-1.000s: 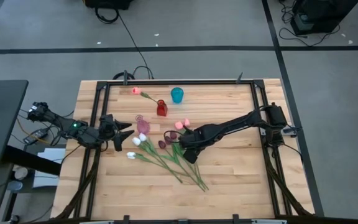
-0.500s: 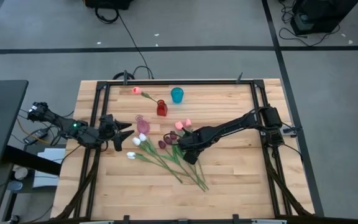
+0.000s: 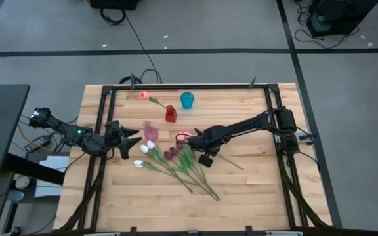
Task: Sort flowers into vase by color
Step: Put the pink tulip into the red vase
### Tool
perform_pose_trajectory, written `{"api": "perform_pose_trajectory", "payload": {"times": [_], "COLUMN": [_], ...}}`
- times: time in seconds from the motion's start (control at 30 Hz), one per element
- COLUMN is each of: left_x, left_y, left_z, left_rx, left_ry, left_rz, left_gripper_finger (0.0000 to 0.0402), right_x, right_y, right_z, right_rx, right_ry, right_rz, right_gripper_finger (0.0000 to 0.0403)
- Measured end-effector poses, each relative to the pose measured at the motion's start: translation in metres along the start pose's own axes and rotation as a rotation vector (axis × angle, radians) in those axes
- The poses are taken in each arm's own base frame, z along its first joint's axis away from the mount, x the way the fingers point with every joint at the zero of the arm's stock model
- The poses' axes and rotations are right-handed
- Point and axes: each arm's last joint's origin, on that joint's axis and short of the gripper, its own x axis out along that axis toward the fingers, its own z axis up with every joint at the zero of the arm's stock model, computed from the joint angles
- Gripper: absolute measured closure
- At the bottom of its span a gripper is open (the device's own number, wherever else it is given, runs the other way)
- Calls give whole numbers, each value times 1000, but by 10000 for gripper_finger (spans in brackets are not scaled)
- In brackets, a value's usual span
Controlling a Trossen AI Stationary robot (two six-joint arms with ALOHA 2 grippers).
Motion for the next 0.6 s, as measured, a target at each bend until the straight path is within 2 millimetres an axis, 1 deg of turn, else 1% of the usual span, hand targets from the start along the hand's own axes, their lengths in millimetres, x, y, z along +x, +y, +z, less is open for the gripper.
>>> {"api": "perform_pose_trajectory", "payload": {"times": [0.07, 0.13, 0.23, 0.3, 0.4, 0.47, 0.6], "left_x": [0, 0, 0, 0, 0, 0, 0], "left_y": [0, 0, 0, 0, 0, 0, -1], "left_z": [0, 0, 0, 0, 0, 0, -1], "left_rx": [0, 0, 0, 0, 0, -7, -19], "left_ry": [2, 5, 7, 8, 9, 14, 19], "left_rz": [-2, -6, -10, -10, -11, -19, -25], "left_gripper_finger": [191, 191, 191, 191, 191, 191, 191], "right_x": [-8, -22, -53, -75, -99, -110, -123], "right_y": [-6, -12, -22, -27, -33, -39, -58], "right_z": [-2, -2, -6, -7, -3, 1, 11], "right_rx": [-10, -9, -21, -74, -147, -199, -235], "right_ry": [4, -30, -133, -253, -490, -642, -976], "right_rz": [-16, -11, -7, 24, 127, 216, 300], "right_gripper_finger": [397, 398, 399, 400, 400, 398, 398]}}
